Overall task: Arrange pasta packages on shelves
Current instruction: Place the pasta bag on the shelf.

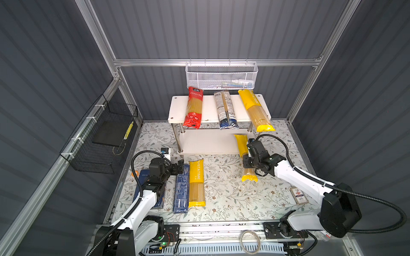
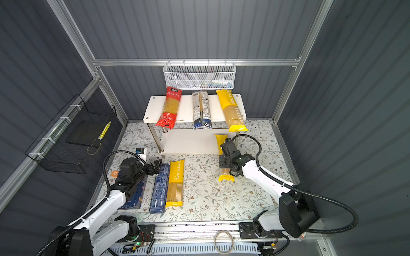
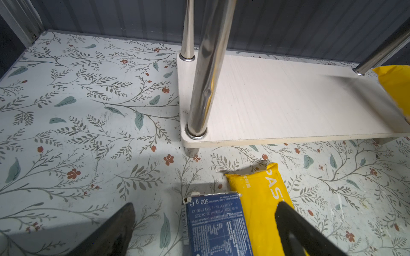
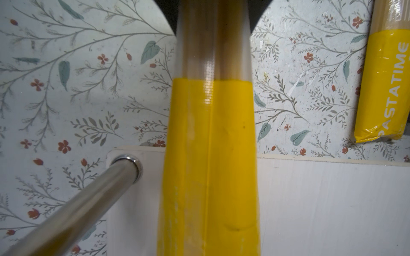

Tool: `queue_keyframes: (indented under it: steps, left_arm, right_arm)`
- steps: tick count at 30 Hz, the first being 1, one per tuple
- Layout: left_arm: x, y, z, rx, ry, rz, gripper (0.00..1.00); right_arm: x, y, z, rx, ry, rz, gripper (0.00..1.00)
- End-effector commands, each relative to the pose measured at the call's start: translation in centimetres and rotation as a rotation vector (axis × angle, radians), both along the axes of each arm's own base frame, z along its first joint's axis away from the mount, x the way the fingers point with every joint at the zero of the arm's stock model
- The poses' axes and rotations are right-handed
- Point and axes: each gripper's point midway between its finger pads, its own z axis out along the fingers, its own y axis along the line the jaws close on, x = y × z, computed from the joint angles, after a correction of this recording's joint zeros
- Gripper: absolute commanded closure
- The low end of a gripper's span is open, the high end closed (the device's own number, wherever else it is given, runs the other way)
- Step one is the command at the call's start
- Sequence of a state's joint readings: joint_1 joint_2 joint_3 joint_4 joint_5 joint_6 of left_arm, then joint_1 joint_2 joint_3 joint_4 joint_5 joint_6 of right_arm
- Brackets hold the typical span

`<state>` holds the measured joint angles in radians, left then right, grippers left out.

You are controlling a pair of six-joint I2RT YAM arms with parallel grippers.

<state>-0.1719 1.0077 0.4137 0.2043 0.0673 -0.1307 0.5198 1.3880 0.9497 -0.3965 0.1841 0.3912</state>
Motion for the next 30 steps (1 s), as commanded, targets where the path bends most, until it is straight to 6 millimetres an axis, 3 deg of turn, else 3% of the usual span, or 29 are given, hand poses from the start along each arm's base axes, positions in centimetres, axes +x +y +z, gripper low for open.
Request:
queue_keyframes:
  steps: [1,13,18,20,30]
  left_arm:
    - [-0.2,-0.3,-0.1,0.01,-0.005,-0.015,0.01]
    - [-0.2,-0.3,-0.1,0.009,-0.006,-0.014,0.01]
    - [-0.2,-0.2,-0.1,0.01,-0.005,-0.011,0.01]
    - [-0.2,-0.2,-0.1,0.009,-0.006,-0.013,0.01]
    - [-0.2,-0.2,-0.1,0.009,-0.01,-0.012,0.01]
  right_arm:
    - [3.9,0.4,4.5,0.041,-0.178,-0.032,0.7]
    - [7.3,0.7,3.3,0.048,-0.174,-0.05,0.68]
    - [8.0,1.0,2.8,0.034,-0.166,-0.05,0.59]
    - [8.0,1.0,2.8,0.035,-0.164,-0.053,0.5]
    - [5.4,1.0,3.2,0.1,-0.151,-0.053,0.41]
